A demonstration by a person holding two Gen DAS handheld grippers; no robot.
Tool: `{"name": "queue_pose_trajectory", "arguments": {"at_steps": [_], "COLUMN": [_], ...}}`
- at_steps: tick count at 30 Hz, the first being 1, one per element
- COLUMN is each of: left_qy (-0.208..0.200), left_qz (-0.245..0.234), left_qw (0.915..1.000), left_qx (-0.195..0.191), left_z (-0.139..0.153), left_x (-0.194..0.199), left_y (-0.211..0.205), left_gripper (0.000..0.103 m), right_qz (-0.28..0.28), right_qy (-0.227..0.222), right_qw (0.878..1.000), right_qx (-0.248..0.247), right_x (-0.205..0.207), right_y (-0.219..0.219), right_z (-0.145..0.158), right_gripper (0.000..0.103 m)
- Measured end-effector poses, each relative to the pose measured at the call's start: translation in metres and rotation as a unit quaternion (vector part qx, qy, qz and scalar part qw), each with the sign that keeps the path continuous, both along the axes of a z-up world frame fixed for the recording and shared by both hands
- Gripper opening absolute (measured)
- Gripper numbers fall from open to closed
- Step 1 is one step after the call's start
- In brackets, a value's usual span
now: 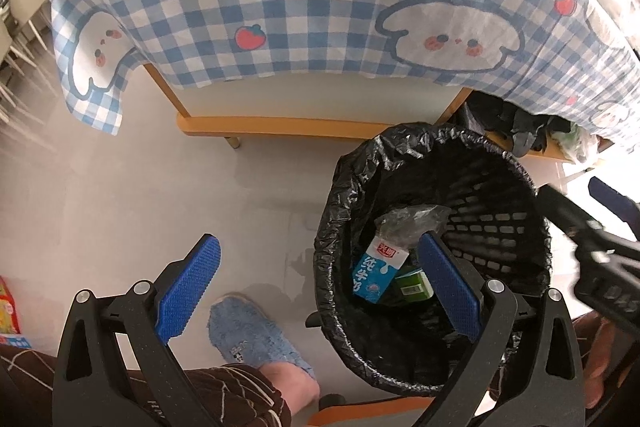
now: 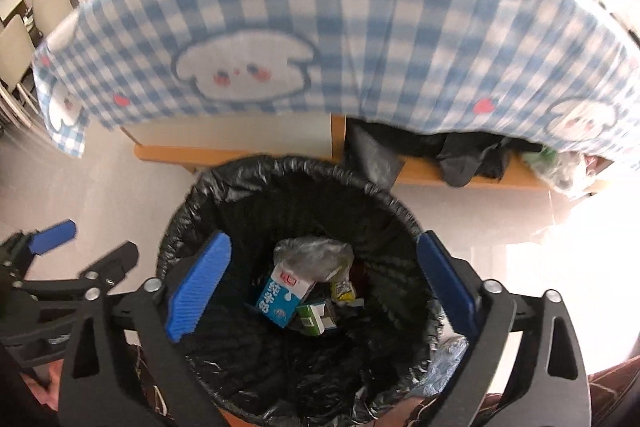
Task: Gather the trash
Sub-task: 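Move both tools back over the table toward the gold bag and clear tube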
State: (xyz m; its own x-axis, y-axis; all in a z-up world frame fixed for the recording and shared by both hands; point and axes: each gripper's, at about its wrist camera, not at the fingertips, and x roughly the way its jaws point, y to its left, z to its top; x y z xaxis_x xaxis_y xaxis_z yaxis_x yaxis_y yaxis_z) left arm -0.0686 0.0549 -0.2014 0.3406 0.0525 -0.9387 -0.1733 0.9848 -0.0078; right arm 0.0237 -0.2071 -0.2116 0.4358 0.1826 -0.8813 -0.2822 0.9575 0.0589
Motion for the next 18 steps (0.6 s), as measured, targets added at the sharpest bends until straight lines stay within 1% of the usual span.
{"name": "queue_pose_trajectory", "arguments": {"at_steps": [4, 9, 13, 18], "left_qy": [-0.011, -0.039, -0.060, -0.095], "left_qz": [-0.006, -0.005, 0.003, -0.001], "left_qw": [0.9999, 0.9992, 0.9979, 0.9951], "left_qx": [-0.001, -0.009, -0.024, -0.027], "left_z": [0.016, 0.047, 0.077, 0.117], "left_x": [0.002, 0.008, 0.023, 0.048], "left_y": [-0.003, -0.007, -0.006, -0.008], "left_gripper": [0.097, 0.097, 0.097, 0.097], "right_qz": [-0.007, -0.014, -0.018, -0.026], "right_qy": [-0.034, -0.070, -0.089, -0.110], "right_qw": [0.999, 0.997, 0.996, 0.994], "right_qx": [-0.003, -0.001, -0.004, 0.002], "right_x": [-0.002, 0.003, 0.016, 0.037], "right_y": [-0.007, -0.018, -0.025, -0.031], "right_z": [0.032, 0.075, 0.103, 0.131], "right_gripper": [0.095, 0.095, 0.095, 0.095]}}
